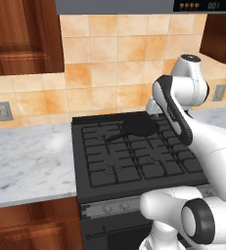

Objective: Pick the croissant and place it on the pan. Then turn on the stove to warm the croissant.

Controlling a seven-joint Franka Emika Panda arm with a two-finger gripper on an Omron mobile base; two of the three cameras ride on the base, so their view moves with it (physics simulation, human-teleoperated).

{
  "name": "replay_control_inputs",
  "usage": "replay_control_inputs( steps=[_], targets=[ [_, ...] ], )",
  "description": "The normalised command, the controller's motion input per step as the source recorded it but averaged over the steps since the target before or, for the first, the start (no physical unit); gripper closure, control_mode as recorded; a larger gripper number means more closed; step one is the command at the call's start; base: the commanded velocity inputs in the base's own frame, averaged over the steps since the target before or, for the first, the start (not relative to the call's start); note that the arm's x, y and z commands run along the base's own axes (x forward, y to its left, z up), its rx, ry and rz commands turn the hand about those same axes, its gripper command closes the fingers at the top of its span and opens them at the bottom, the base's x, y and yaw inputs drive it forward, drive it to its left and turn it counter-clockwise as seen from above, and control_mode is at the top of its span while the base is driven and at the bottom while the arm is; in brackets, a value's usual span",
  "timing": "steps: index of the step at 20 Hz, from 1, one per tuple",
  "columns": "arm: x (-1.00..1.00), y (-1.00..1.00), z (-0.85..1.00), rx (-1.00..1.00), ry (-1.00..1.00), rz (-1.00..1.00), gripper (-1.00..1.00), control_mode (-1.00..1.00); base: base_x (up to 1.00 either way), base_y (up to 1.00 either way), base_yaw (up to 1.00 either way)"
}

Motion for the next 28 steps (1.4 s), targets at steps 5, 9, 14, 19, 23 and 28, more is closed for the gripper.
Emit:
replay_control_inputs(
  steps=[5, 9, 14, 19, 23, 28],
  targets=[
    [0.00, -0.36, -0.22, 0.00, 0.00, 0.00, -1.00, -1.00, 0.00, 0.00, 0.00],
    [0.00, -0.32, -0.24, -0.02, 0.00, 0.00, -1.00, -1.00, 0.00, 0.00, 0.00],
    [0.00, -0.28, -0.26, -0.05, 0.00, 0.00, -1.00, -1.00, 0.00, 0.00, 0.00],
    [0.00, -0.26, -0.31, -0.05, 0.00, 0.00, -1.00, -1.00, 0.00, 0.00, 0.00],
    [0.03, -0.13, -0.32, -0.08, 0.02, 0.00, -1.00, -1.00, 0.00, 0.00, 0.00],
    [0.01, -0.26, -0.28, -0.04, 0.01, 0.00, -1.00, -1.00, 0.00, 0.00, 0.00]
  ],
)
